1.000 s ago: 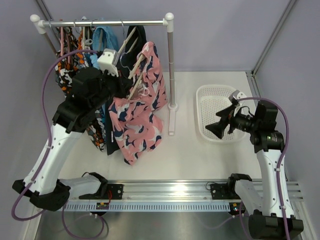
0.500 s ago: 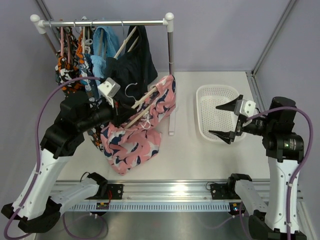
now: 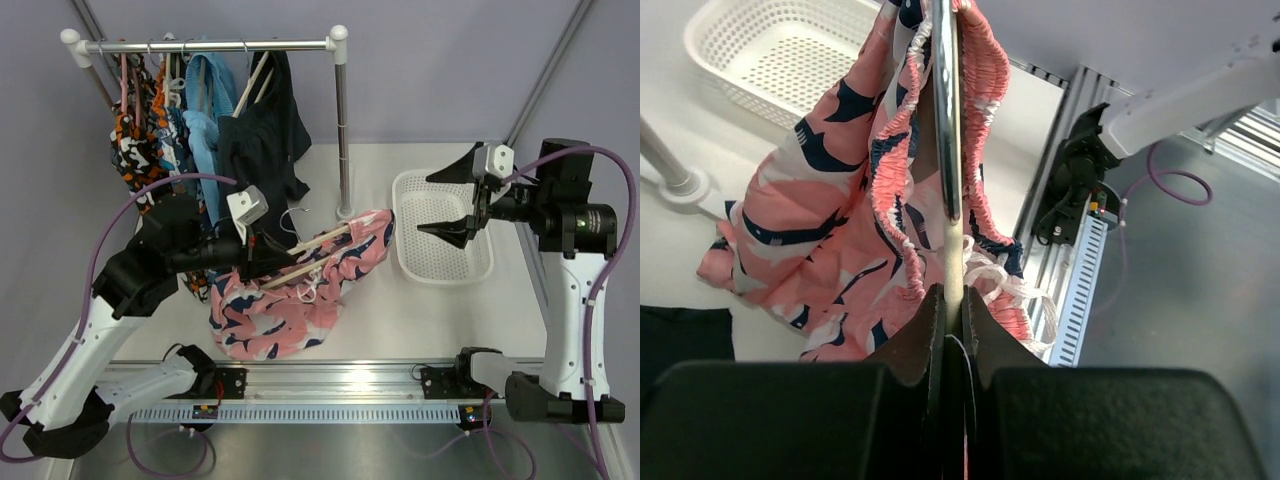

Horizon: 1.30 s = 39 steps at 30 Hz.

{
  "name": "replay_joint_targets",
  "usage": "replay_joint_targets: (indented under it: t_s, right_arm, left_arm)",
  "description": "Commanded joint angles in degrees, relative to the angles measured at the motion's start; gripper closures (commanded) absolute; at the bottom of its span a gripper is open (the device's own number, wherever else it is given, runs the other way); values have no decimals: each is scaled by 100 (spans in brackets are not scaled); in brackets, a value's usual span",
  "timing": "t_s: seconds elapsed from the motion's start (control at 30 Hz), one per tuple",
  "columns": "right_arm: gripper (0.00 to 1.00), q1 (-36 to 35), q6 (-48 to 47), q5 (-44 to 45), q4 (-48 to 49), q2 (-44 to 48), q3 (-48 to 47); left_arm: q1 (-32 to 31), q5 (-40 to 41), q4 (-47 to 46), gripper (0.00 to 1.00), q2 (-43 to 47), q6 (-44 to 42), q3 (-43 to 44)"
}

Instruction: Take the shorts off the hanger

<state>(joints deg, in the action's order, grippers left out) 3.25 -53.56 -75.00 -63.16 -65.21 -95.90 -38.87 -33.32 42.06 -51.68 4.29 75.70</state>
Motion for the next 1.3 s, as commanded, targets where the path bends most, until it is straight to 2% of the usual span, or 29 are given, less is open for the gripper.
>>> replay_joint_targets:
  t_s: [0.0,0.1,0.3,0.57,0.67,0.8,0.83,0.9,1.0,1.1,1.17,1.27]
  right_arm:
    - [1,-175,57,81,-144,-114,62]
    - [2,-298,-145,196,-319,-324,106]
    - [5,-772,-1296,152,-1471,-738,194]
    - [13,-1343,-1315,214,-1366,-914,599]
    - [25,-1423,-1385,205,-1419,-1002,634]
    - [71,-1467,-1780,249,-1804,-1134,572]
    - [88,-1467,-1842,354,-1866,-1143,546]
    - [99,-1467,-1904,486,-1859,-1073,589]
    - [100,-1328,-1641,653,-1491,-783,843]
    - [100,-828,-1456,295,-1278,-528,862]
    - [100,-116,-1770,-110,-1480,-598,643]
    - [100,272,-2550,-216,-2548,-887,274]
  left_arm:
    - [-129,-403,-409,100,150,-25,50]
    - [-200,-438,-409,100,176,10,67]
    - [-226,-447,-453,100,167,63,120]
    - [-244,-483,-629,100,71,142,191]
    - [-244,-447,-743,100,44,151,208]
    - [-244,-316,-866,100,9,151,252]
    - [-244,-263,-867,100,9,133,261]
    - [-244,-122,-840,100,9,80,305]
    - [-244,97,-691,100,18,-42,384]
    - [-244,334,-393,100,61,-201,375]
    - [-244,466,-243,100,175,-280,305]
    - [-244,615,-155,100,325,-333,121]
